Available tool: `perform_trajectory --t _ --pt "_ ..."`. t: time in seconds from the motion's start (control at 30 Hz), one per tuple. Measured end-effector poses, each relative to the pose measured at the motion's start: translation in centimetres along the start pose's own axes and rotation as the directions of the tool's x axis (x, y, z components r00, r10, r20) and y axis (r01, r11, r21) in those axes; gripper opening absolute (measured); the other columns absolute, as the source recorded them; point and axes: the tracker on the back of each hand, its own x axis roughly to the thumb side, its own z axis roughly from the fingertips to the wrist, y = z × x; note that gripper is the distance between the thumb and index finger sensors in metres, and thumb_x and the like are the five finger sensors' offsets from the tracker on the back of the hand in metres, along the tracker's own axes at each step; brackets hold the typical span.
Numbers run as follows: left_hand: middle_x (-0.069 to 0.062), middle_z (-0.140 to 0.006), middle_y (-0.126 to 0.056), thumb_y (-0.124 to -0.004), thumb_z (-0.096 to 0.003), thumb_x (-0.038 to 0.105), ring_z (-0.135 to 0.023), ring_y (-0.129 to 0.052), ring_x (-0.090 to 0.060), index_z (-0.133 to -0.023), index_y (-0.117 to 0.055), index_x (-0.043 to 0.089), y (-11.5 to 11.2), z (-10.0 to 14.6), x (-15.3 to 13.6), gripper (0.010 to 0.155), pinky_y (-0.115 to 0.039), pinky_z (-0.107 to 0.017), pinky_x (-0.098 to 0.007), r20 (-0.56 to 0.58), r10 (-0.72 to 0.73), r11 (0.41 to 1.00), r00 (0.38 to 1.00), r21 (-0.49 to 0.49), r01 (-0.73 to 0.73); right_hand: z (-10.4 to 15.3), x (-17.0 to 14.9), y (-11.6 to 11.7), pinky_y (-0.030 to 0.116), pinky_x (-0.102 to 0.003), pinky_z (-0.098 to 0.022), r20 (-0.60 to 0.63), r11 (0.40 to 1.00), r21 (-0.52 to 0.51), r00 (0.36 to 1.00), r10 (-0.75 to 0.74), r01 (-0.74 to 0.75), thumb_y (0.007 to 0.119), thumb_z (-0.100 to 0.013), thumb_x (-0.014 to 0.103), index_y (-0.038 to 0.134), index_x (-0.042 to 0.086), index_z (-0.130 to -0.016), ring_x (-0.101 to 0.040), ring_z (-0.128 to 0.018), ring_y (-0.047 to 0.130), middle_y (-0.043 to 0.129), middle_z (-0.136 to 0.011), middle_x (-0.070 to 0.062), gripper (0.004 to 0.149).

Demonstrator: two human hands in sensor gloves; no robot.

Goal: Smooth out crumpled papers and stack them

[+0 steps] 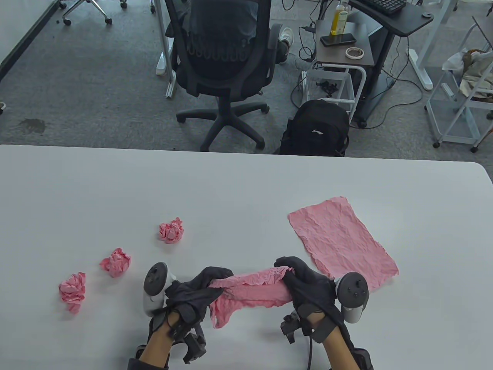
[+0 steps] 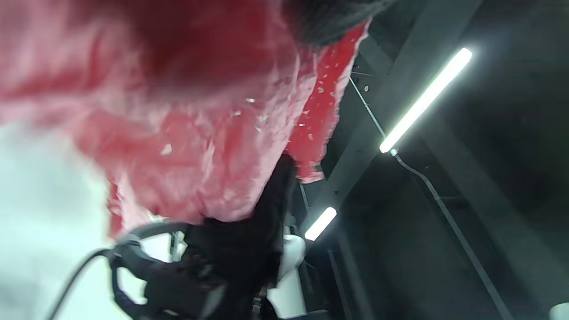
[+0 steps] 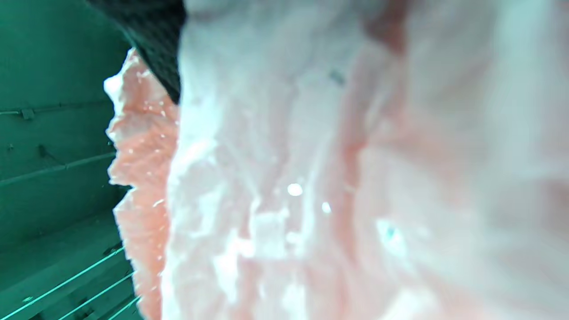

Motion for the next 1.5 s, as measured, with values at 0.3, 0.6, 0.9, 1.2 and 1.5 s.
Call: perform_trajectory --t 0.3,0.6,0.9,1.2,1.5 --pt "-0.005 -0.083 -0.089 -0.086 -0.0497 0.037 -0.076 -0.096 -0.034 -0.097 -0.078 0.024 0.9 0.5 1.5 0.049 -0.071 -0.064 -0.057 -0.206 -0.711 0.667 0.672 0.103 0.738 0.2 0.2 0.5 0.083 -0.043 -0.02 0.021 0.999 0.004 0.998 0.051 -0.051 0.081 -0.05 0.038 0.085 0.012 -0.08 -0.016 -0.017 0.097 0.096 -0.035 0.002 0.04" --pt "-0.009 -0.086 -0.089 -0.083 -0.0507 0.03 -0.077 -0.096 -0.038 -0.095 -0.081 0.021 2.9 1.5 1.3 0.045 -0.071 -0.063 -0.058 -0.235 -0.507 0.8 0.829 0.23 0.554 0.1 -0.6 -0.9 0.084 -0.04 -0.014 -0.059 0.99 -0.066 0.991 0.122 -0.126 0.082 -0.049 0.038 0.086 0.009 -0.077 -0.012 -0.009 0.095 0.095 -0.026 0.005 0.04" --pt "-0.005 -0.077 -0.094 -0.085 -0.0511 0.037 -0.068 -0.102 -0.032 -0.092 -0.084 0.02 4.8 2.2 0.6 0.044 -0.075 -0.062 -0.055 -0.14 -0.168 0.932 0.976 0.3 0.203 -0.1 -1.8 -2.4 0.088 -0.036 -0.008 -0.13 0.99 -0.107 0.988 0.082 -0.096 0.082 -0.049 0.039 0.087 0.009 -0.076 -0.008 -0.003 0.1 0.099 -0.023 0.009 0.04" --pt "-0.002 -0.058 -0.099 -0.081 -0.0521 0.047 -0.048 -0.105 -0.027 -0.083 -0.089 0.014 5.9 2.8 0.1 0.046 -0.079 -0.056 -0.052 -0.113 -0.131 0.929 0.985 0.334 0.162 0.1 -3.0 -1.6 0.089 -0.03 0.003 -0.248 0.998 -0.007 0.967 0.065 -0.069 0.079 -0.049 0.046 0.092 0.006 -0.064 -0.005 0.008 0.102 0.102 -0.015 0.01 0.045" --pt "-0.005 -0.09 -0.083 -0.072 -0.0546 0.047 -0.087 -0.088 -0.037 -0.094 -0.079 0.026 5.7 2.9 0.7 0.045 -0.068 -0.065 -0.064 -0.117 -0.269 0.897 0.956 0.332 0.293 0.3 -3.1 -1.0 0.088 -0.032 -0.003 -0.27 0.998 0.042 0.961 0.064 -0.055 0.074 -0.051 0.049 0.091 0.009 -0.071 -0.005 0.003 0.098 0.098 -0.017 0.012 0.048"
